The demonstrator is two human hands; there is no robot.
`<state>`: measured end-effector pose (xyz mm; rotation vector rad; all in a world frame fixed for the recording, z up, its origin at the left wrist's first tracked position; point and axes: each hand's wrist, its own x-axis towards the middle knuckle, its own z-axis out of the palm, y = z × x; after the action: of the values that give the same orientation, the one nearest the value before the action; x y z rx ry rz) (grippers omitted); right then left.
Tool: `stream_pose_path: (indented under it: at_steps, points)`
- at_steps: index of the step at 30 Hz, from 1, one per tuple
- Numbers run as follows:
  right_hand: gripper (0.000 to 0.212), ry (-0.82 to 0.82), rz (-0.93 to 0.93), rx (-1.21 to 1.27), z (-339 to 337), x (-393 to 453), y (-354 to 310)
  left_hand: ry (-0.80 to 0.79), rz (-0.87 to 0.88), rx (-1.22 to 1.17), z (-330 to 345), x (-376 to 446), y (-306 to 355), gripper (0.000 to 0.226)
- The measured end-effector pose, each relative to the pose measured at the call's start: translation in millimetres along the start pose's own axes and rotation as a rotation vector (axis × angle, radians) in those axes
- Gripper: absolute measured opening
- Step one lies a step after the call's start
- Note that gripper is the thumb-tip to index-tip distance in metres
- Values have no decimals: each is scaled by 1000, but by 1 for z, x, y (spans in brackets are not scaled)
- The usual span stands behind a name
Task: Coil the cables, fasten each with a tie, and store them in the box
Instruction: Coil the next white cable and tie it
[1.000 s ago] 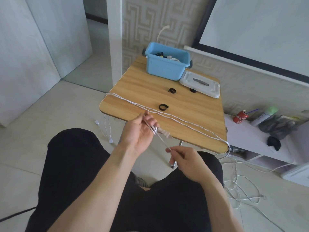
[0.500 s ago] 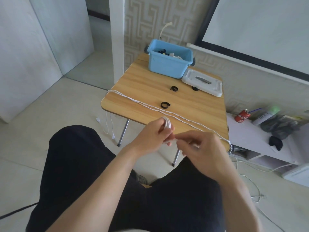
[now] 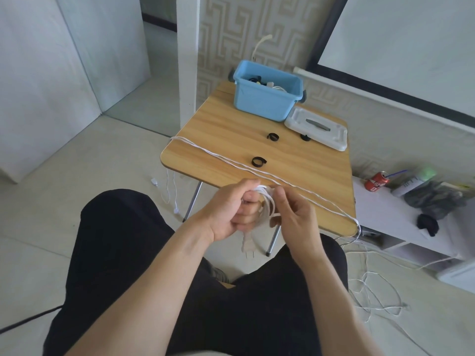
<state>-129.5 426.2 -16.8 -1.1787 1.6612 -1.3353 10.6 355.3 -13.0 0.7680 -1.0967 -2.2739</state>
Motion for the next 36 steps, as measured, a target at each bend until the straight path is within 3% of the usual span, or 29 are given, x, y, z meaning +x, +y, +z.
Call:
stream_pose_path:
  at_steps: [6, 10, 13, 19, 28, 33, 36]
  points:
    - [29, -153, 175, 16, 7, 12, 9, 375, 7, -85, -6, 12, -13, 48]
    - [22, 8, 140, -320, 5, 69, 23, 526, -18, -191, -18, 13, -14, 35]
    - [22, 40, 62, -543, 6, 123, 32, 537, -18, -272, -24, 7, -11, 44]
    - [37, -223, 153, -954, 4, 187, 59, 535, 0, -423, -33, -6, -9, 54]
    - [26, -255, -20, -1193, 20, 203, 63, 536, 18, -419, -37, -13, -3, 53]
    - [29, -315, -3, -1269, 24, 208, 57, 534, 39, -396, -35, -13, 1, 49]
    - [22, -222, -6, -1184, 27, 202, 46, 518, 39, -369, -35, -13, -3, 49]
